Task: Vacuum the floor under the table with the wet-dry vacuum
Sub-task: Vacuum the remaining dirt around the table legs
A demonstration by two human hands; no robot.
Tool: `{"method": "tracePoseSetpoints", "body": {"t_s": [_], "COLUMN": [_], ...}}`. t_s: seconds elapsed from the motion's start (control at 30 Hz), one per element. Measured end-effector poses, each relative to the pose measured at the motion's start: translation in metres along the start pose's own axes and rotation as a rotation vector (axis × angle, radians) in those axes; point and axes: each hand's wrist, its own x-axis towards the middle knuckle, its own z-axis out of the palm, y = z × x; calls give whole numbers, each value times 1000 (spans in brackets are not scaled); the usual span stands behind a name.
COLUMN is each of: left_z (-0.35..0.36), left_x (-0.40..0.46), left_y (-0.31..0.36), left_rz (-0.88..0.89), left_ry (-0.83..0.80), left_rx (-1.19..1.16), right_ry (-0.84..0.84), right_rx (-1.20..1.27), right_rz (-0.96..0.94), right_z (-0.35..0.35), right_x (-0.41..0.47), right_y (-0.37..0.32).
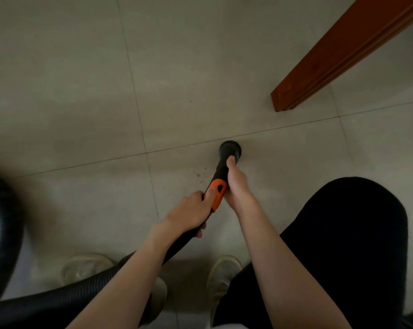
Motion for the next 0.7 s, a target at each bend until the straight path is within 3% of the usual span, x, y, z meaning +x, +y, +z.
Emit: {"method": "tracePoseSetpoints", "body": {"t_s": [0.2, 0.7], "left_z": [1, -7], "left_x": [-35, -45], "left_y": [-26, -46], "left_rz": [-86, -112], "left_ry": [-73, 47], "left_rx": [12, -26], "right_ry": [-95, -157], "right_rx": [64, 56], "right_rz": [114, 140], "right_z": [-4, 26], "right_x": [-19, -21], "right_y": [45, 56]}}
